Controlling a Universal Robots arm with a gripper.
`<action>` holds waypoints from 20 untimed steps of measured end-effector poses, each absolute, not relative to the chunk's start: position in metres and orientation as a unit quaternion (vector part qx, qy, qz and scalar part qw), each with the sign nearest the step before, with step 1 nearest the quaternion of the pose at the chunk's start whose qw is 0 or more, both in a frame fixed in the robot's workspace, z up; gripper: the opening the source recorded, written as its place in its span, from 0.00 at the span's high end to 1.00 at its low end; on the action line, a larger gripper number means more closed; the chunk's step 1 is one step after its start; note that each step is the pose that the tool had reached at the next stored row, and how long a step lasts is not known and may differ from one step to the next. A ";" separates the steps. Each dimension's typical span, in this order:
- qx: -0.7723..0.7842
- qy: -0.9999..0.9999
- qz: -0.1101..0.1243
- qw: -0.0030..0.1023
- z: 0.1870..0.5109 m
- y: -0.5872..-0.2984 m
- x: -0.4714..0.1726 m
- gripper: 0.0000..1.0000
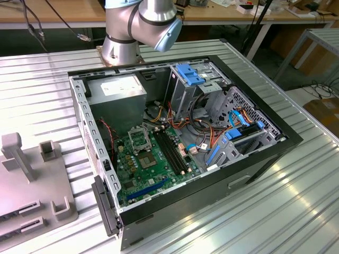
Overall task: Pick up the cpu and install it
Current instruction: 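Pick up the cpu and move it towards the insertion slot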
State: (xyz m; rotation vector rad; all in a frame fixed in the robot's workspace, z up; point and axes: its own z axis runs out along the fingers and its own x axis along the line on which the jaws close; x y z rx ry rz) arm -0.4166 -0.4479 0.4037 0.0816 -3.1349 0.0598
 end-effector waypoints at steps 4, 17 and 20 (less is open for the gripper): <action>0.026 -0.999 0.019 0.003 0.404 -0.448 -0.415 0.53; 0.026 -0.999 0.019 0.003 0.404 -0.448 -0.411 0.53; 0.026 -0.999 0.019 0.002 0.404 -0.448 -0.410 0.53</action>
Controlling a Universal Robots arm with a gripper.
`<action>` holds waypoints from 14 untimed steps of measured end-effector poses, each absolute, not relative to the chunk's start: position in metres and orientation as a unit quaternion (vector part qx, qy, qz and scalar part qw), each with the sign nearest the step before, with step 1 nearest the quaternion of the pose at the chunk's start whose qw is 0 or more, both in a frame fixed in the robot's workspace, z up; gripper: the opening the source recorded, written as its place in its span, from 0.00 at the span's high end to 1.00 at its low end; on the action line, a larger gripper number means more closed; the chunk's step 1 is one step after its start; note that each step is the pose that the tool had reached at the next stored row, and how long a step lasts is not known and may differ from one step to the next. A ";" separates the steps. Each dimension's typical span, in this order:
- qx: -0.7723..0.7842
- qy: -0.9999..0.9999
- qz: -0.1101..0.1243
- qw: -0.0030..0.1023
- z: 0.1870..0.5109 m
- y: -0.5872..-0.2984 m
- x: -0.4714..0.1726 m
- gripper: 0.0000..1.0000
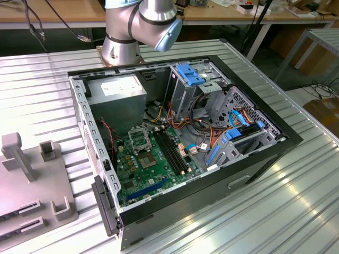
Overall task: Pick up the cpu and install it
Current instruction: 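Pick up the cpu and move it towards the insertion slot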
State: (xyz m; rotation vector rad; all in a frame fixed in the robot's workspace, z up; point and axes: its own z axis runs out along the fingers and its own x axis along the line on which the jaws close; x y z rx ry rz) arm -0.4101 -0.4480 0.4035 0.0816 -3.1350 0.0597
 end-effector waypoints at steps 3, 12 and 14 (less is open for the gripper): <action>0.026 -0.999 0.019 0.003 0.404 -0.448 -0.409 0.53; 0.026 -0.999 0.019 0.003 0.403 -0.448 -0.406 0.53; 0.026 -0.999 0.019 0.002 0.403 -0.448 -0.405 0.53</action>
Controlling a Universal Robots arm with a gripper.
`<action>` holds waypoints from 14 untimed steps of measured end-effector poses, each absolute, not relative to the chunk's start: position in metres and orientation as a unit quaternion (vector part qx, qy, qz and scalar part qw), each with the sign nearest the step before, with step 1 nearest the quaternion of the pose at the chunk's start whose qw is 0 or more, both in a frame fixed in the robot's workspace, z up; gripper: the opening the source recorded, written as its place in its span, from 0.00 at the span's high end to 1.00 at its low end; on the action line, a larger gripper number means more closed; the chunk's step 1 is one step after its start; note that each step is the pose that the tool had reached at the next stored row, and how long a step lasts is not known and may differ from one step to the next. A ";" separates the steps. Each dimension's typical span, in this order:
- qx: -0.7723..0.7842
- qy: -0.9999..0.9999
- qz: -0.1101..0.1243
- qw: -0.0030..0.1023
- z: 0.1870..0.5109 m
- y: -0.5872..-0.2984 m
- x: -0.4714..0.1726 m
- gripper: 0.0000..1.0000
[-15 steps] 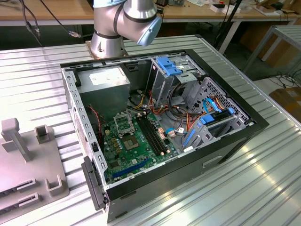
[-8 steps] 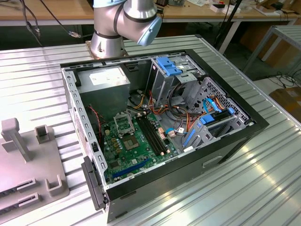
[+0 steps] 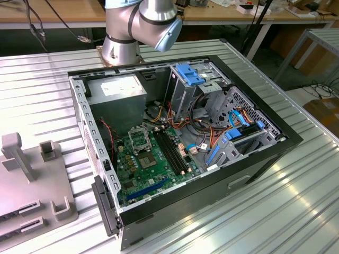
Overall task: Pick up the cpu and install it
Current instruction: 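Pick up the cpu and move it towards the insertion slot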
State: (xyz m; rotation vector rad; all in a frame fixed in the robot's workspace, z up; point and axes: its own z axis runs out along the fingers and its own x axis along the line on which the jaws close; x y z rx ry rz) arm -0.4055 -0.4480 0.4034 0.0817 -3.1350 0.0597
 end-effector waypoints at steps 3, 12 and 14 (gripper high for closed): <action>0.026 -0.999 0.019 0.002 0.403 -0.448 -0.405 0.53; 0.026 -0.999 0.019 0.002 0.403 -0.448 -0.397 0.53; 0.026 -0.999 0.019 0.002 0.403 -0.448 -0.397 0.53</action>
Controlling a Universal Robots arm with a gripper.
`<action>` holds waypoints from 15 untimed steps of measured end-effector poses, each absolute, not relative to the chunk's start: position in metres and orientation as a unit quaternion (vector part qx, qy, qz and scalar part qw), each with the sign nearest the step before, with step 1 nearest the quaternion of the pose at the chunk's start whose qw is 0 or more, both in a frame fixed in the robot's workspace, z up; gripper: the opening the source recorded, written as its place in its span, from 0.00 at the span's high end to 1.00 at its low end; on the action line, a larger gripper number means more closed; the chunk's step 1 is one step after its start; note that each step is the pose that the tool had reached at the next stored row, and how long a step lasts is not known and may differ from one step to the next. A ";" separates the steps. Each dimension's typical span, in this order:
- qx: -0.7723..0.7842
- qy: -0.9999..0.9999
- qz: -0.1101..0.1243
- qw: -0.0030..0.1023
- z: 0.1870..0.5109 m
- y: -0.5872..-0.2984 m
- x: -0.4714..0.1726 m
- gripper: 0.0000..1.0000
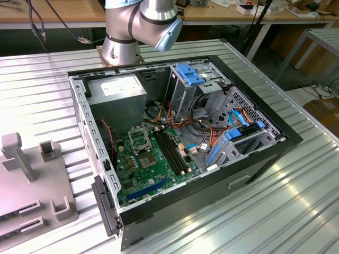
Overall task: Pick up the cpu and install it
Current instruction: 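Pick up the cpu and move it towards the insertion slot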
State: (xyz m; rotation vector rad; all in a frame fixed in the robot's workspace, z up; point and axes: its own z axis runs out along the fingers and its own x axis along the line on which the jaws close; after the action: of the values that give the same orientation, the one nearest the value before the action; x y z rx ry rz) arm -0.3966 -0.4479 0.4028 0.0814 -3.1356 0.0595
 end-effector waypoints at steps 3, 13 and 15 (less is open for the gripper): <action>0.026 -0.999 0.019 0.002 0.403 -0.448 -0.396 0.53; 0.026 -0.999 0.019 0.001 0.401 -0.448 -0.385 0.53; 0.026 -0.999 0.019 0.000 0.401 -0.448 -0.384 0.53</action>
State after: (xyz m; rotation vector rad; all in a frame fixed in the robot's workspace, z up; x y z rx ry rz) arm -0.3839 -0.4479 0.4010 0.0816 -3.1391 0.0600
